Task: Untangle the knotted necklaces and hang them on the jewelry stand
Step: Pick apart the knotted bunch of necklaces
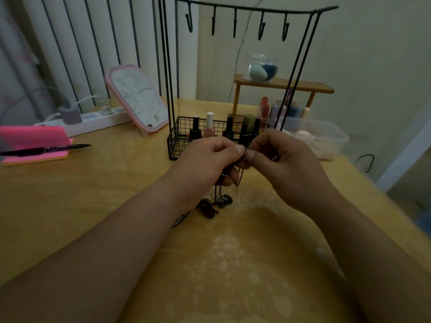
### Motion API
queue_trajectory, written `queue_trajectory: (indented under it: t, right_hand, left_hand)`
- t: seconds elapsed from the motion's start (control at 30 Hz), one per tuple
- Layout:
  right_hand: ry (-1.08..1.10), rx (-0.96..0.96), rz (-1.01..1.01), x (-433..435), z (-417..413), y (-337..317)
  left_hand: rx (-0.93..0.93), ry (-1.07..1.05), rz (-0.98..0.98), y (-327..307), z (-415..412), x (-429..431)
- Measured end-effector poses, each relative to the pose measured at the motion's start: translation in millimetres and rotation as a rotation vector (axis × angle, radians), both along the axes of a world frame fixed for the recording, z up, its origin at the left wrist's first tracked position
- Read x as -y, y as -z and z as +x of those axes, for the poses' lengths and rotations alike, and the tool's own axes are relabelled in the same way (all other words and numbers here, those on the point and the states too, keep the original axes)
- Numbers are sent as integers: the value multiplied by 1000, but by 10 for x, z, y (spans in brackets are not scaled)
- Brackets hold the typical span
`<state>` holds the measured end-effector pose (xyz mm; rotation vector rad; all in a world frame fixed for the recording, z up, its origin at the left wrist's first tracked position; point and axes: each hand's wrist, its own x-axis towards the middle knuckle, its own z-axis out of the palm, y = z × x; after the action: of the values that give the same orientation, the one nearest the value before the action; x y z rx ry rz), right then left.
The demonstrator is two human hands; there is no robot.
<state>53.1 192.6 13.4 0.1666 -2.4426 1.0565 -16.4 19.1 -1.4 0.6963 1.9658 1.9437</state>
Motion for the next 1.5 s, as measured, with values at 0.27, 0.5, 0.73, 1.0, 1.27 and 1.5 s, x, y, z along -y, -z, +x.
queue_trajectory:
  t: [0.27, 0.5, 0.73, 1.0, 1.27, 1.5]
  right_hand:
    - [2, 69, -149, 1, -31, 27]
    - [-53, 129, -205, 15, -18, 16]
    - [-72, 199, -276, 51, -28, 39]
    - [-31, 85, -391, 77, -36, 52]
    - [24, 64, -440, 106, -68, 112]
    - [94, 36, -336, 127, -56, 111]
  left_hand:
    - [-31, -18, -6, -41, 13, -7]
    - [-37, 40, -9, -43, 8, 15]
    - [17, 29, 72, -56, 18, 16]
    - [-87, -4, 7, -41, 89, -17]
    - [-208, -114, -43, -7, 78, -46]
    - [-164, -117, -42, -19, 106, -65]
